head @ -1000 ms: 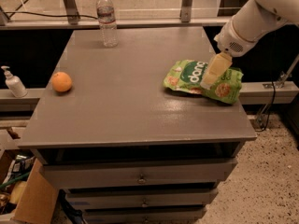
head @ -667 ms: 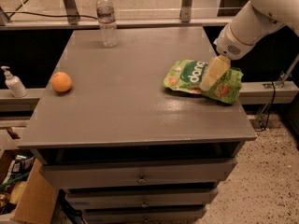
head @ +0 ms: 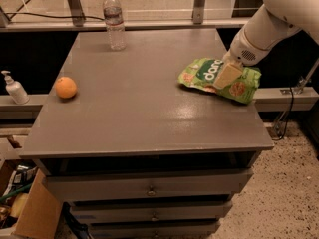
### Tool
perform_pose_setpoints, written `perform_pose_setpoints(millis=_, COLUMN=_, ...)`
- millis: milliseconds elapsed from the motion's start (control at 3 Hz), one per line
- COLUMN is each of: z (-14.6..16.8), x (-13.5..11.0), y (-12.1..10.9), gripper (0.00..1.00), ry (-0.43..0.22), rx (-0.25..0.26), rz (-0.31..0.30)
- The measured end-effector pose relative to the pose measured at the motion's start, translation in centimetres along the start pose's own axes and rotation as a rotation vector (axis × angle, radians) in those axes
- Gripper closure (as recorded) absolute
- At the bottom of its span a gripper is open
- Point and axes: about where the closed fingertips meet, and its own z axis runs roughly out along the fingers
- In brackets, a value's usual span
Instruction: Move green rice chip bag near water bottle
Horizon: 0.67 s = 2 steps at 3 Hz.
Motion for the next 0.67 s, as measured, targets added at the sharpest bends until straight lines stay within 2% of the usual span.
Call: perform_pose_setpoints(millis=667, z=-0.46, x=-0.41, y=-0.23, gripper=0.85, ry=-0.006, rx=0.006, rz=0.003)
